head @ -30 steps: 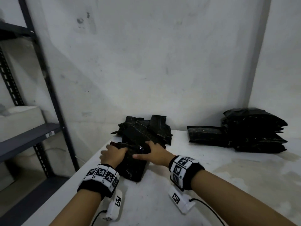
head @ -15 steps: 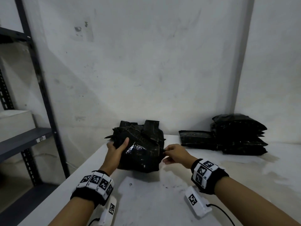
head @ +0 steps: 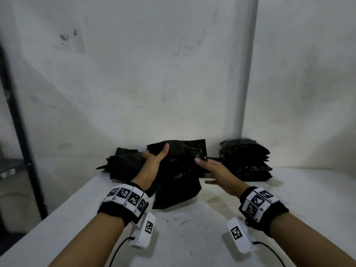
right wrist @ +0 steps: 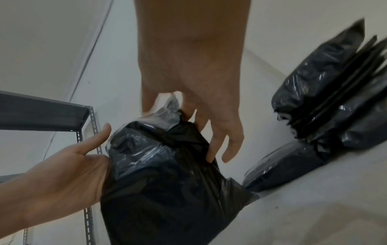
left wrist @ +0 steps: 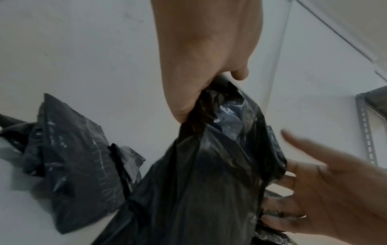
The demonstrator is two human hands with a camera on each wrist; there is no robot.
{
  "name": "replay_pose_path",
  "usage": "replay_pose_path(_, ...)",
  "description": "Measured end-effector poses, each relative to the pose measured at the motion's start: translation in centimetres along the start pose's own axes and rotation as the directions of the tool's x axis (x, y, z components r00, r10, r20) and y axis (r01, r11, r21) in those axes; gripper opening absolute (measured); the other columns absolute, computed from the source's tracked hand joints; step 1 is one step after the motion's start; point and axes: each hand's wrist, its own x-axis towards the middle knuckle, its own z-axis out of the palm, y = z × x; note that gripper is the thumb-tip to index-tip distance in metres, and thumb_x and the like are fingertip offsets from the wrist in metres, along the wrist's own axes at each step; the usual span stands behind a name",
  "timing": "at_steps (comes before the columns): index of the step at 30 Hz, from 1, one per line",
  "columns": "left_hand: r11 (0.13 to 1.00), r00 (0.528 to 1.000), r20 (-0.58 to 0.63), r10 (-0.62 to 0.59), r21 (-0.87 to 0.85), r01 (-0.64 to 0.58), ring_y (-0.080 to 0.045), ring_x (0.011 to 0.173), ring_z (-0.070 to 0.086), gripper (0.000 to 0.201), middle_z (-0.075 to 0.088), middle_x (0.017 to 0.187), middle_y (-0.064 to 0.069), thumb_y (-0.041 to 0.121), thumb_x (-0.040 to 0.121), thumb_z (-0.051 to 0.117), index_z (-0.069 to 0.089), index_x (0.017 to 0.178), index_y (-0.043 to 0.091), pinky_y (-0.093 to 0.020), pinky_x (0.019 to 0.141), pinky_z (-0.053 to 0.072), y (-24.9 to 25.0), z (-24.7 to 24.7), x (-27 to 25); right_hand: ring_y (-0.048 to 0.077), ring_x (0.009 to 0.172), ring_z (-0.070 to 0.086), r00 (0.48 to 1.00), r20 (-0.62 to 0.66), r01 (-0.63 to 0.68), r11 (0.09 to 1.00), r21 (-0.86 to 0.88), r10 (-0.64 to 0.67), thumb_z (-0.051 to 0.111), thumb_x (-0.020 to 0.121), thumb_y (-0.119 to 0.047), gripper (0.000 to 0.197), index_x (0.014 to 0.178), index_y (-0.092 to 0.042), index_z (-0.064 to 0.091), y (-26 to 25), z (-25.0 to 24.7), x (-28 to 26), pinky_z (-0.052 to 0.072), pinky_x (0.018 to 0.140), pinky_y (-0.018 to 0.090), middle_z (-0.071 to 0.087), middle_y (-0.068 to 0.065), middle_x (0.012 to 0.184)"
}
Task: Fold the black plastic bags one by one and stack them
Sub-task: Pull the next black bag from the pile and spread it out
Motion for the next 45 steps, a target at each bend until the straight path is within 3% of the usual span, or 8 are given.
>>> replay_pose_path(3,0.999,0.998,0.054,0.032,-0.004,-0.031,-0.024,0.11,0.061,0.06,0.06,0.118,-0.009,0.042,0.084,0.069,0.038,0.124,0.009,-0.041,0.097,0.049,0.6,1.5,-0.5,0.01,0.09,0.07,0.98,-0.125,0.158,0.987,0.018,-0.154,0.065,0.091,-0.028,0.02,0.106,-0.015,0.07,-0.5,-1.6,-1.0,0.05,0.069,0.013,0.074,-0.002,0.098)
replay_pose_path(6,0.99,0.986,0.085,0.142,-0.027,-0.14,-0.024,0.106,0.065,0.036,0.069,0.11,-0.007,0.025,0.085,0.07,0.056,0.114,0.009,-0.038,0.092,0.052,1.0,2.6,-1.4,0.013,0.09,0.071,0.949,-0.208,0.25,0.967,0.046,-0.235,0.07,0.087,-0.022,0.021,0.105,-0.01,0.073,-0.8,-3.7,-2.1,0.051,0.067,0.013,0.075,0.002,0.097)
replay_pose_path(18,0.986,0.975,0.177,0.132,-0.12,-0.111,-0.027,0.096,0.069,0.031,0.074,0.098,-0.01,0.019,0.07,0.081,0.07,0.097,0.007,-0.038,0.091,0.053,2.1,6.5,-3.0,0.021,0.087,0.066,0.931,-0.267,0.272,0.961,0.057,-0.247,0.069,0.085,-0.031,0.037,0.1,0.003,0.066,-1.2,-8.9,-4.6,0.051,0.082,0.035,0.069,0.007,0.091)
replay_pose_path(28,0.99,0.959,0.278,0.057,-0.14,-0.018,-0.028,0.095,0.067,0.039,0.071,0.103,-0.016,0.029,0.074,0.074,0.07,0.101,0.002,-0.03,0.077,0.054,1.9,7.6,-3.2,0.013,0.072,0.061,0.913,-0.335,0.255,0.967,0.021,-0.234,0.069,0.087,-0.03,0.019,0.097,-0.014,0.074,-1.6,-10.7,-5.5,0.045,0.069,0.026,0.068,-0.002,0.081)
replay_pose_path(36,0.979,0.868,0.485,-0.11,-0.096,0.179,-0.027,0.107,0.064,0.043,0.068,0.115,-0.015,0.03,0.088,0.065,0.064,0.119,0.0,-0.036,0.097,0.049,3.1,7.4,-3.9,0.019,0.077,0.062,0.938,-0.289,0.235,0.964,0.121,-0.193,0.068,0.088,-0.024,0.018,0.1,-0.011,0.072,-2.0,-10.9,-5.5,0.044,0.065,0.029,0.07,0.001,0.086)
replay_pose_path(39,0.981,0.89,0.443,-0.104,-0.103,0.166,-0.027,0.1,0.067,0.038,0.069,0.11,-0.016,0.025,0.09,0.062,0.064,0.117,-0.003,-0.034,0.094,0.051,3.0,7.8,-4.0,0.009,0.063,0.061,0.904,-0.368,0.249,0.968,0.042,-0.216,0.069,0.088,-0.021,0.01,0.094,-0.012,0.068,-1.7,-10.2,-5.1,0.045,0.05,0.019,0.069,-0.005,0.075)
replay_pose_path(41,0.979,0.913,0.395,-0.098,-0.128,0.16,-0.032,0.106,0.063,0.04,0.066,0.116,-0.02,0.024,0.09,0.064,0.063,0.117,-0.005,-0.038,0.098,0.047,2.8,8.1,-4.0,0.007,0.078,0.063,0.864,-0.45,0.238,0.971,-0.032,-0.226,0.074,0.084,-0.026,0.027,0.106,-0.015,0.062,-1.0,-10.0,-4.4,0.049,0.06,0.019,0.066,-0.003,0.091)
replay_pose_path(45,0.983,0.941,0.336,-0.047,-0.15,0.103,-0.019,0.075,0.068,0.021,0.068,0.096,-0.014,0.015,0.093,0.058,0.066,0.103,-0.001,-0.027,0.065,0.053,2.8,9.1,-4.1,0.01,0.079,0.056,0.809,-0.528,0.241,0.965,-0.104,-0.259,0.076,0.081,-0.033,0.03,0.097,-0.016,0.056,-0.7,-8.9,-4.4,0.045,0.067,0.019,0.058,-0.004,0.089)
